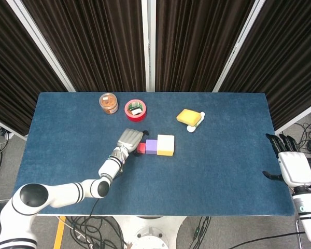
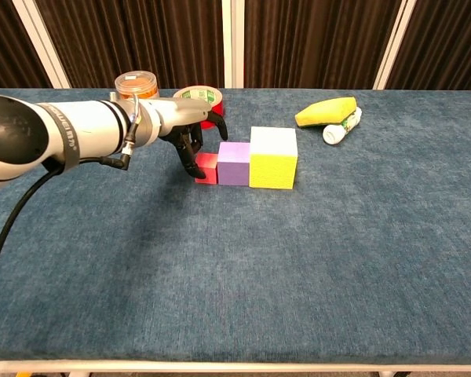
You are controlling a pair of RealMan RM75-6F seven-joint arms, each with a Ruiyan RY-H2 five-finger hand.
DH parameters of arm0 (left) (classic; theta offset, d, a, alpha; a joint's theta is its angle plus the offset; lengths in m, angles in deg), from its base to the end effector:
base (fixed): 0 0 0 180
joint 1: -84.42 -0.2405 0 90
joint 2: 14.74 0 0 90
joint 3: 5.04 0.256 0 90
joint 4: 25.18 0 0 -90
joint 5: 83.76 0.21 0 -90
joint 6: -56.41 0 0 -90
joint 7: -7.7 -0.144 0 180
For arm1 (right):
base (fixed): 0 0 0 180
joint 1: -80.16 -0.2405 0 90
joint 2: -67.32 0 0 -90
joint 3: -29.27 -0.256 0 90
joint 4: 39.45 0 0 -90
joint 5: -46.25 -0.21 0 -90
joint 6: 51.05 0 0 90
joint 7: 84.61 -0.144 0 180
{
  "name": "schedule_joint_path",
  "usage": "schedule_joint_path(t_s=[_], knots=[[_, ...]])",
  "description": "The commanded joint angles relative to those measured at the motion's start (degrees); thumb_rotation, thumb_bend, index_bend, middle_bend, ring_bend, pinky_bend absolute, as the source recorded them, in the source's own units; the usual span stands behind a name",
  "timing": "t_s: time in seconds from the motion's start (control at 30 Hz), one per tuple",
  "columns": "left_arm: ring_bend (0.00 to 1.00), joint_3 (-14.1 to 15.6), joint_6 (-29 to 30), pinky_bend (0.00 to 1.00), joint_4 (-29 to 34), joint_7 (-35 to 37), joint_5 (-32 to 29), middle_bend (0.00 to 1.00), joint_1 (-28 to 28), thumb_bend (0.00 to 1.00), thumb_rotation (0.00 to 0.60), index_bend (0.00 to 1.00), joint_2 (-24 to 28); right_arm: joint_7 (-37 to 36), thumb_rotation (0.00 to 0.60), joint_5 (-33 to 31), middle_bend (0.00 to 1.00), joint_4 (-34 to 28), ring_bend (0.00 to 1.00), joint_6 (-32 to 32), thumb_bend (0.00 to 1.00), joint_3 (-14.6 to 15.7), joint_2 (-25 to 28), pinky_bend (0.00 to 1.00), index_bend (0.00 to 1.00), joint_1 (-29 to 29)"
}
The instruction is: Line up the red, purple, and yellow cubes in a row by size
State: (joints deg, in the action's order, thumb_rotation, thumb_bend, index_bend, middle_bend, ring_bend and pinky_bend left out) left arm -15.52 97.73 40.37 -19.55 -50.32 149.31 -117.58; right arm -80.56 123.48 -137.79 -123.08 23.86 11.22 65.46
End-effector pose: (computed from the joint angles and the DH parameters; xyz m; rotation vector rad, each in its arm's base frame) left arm -0.0784 0.3988 -0.0986 -1.9594 -1.1027 -0.7123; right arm -0.2908 -0.2388 0.1782 1.4890 -0.9163 0.7880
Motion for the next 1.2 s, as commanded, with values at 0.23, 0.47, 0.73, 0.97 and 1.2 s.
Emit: schedule_joint_path(t_s=[0.23, 0.47, 0.73, 0.97, 1.2], knots=[[0.96, 3.12, 6.16, 1.0, 5.8, -0.9, 7.29, 0.89, -4.01, 0.23, 0.6, 0.22, 5.22, -0.83, 0.6, 1.09, 0.09, 0.67, 0.0, -0.89, 0.0, 0.67, -0.68, 0.0, 0.0, 0.95], [0.96, 2.14, 4.22, 1.0, -2.27, 1.55, 9.14, 0.89, -4.45, 0.18, 0.6, 0.22, 0.49, -0.51, 0.6, 1.21, 0.09, 0.5, 0.0, -1.56, 0.0, 0.6, -0.85, 0.0, 0.0, 1.39], [0.96, -0.14, 1.08, 1.0, -9.7, 4.94, 11.26, 0.89, -3.97, 0.16, 0.6, 0.22, -4.37, -0.05, 0.6, 0.13, 0.09, 0.26, 0.0, -1.18, 0.0, 0.3, -0.46, 0.0, 0.0, 1.53], [0.96, -1.52, 0.27, 1.0, -12.18, 6.63, 13.72, 0.89, -3.73, 0.16, 0.6, 0.22, -6.15, -0.01, 0.6, -0.32, 0.09, 0.25, 0.0, -0.83, 0.0, 0.09, -0.32, 0.0, 0.0, 1.5], [0.95, -2.74, -0.26, 1.0, -12.73, 7.27, 15.27, 0.89, -3.4, 0.16, 0.6, 0.22, -6.92, 0.04, 0.6, -0.57, 0.09, 0.06, 0.0, -0.82, 0.0, -0.04, -0.15, 0.0, 0.0, 1.62]])
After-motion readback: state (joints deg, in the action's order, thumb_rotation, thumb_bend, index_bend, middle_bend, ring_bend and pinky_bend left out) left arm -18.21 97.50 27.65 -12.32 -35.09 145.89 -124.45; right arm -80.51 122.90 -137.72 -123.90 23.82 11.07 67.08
